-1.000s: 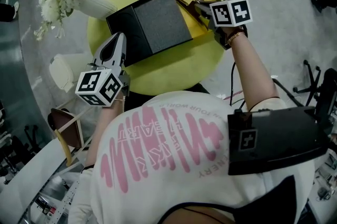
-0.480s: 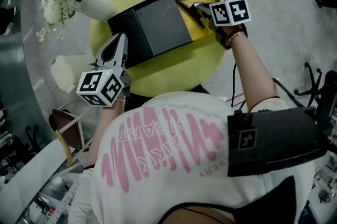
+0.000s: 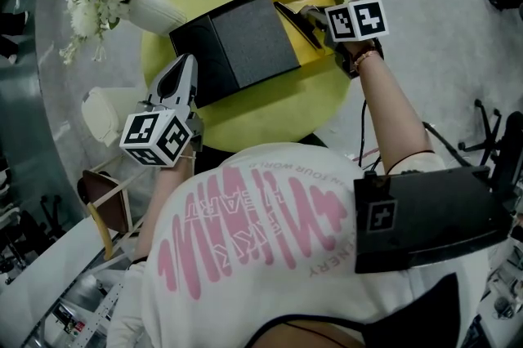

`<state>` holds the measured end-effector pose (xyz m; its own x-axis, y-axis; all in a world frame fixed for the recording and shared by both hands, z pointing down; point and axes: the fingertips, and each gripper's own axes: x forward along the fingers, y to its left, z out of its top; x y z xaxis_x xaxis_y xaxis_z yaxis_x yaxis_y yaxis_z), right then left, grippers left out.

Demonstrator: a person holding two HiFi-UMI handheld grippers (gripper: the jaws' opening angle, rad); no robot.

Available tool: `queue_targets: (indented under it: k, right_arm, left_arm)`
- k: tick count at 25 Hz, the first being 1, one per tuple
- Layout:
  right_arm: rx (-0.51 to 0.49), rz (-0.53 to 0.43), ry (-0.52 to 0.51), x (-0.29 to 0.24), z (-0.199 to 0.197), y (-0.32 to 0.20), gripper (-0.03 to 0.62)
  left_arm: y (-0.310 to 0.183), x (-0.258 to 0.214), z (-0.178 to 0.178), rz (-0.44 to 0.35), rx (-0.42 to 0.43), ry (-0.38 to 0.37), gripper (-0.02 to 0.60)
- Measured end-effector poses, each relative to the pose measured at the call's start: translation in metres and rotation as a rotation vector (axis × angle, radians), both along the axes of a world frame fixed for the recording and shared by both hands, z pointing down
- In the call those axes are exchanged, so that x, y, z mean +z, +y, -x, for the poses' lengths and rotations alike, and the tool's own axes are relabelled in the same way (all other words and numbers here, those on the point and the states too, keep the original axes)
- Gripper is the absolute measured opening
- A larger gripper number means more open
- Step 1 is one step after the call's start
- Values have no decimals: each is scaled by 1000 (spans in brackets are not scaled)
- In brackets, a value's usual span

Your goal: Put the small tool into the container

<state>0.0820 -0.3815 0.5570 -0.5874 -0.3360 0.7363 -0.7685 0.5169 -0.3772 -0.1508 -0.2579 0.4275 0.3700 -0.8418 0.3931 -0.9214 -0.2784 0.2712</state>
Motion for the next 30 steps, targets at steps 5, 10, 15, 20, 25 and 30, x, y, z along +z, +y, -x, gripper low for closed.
queue_targets:
  k: [5, 10, 15, 20, 25, 30]
  right_arm:
    - [6, 6, 16, 3, -2, -2, 76]
    - [16, 9, 22, 6, -3, -4, 84]
    - [21, 3, 23, 8, -2, -5, 91]
    - [32, -5, 30, 8, -3, -5, 95]
    - [59, -15, 70, 9, -4, -3, 119]
    - [91, -39, 121, 12, -7, -2, 147]
  left_arm:
    - [-3, -4, 4, -29, -17, 11, 8]
    - [-3, -1, 7, -32, -22, 11, 8]
    - [-3, 0, 10, -42, -30, 13, 8]
    - [-1, 1, 10, -55, -23, 14, 8]
    - [-1, 1, 14, -71, -26, 19, 8]
    - [-2, -2, 12, -84, -10, 33, 8]
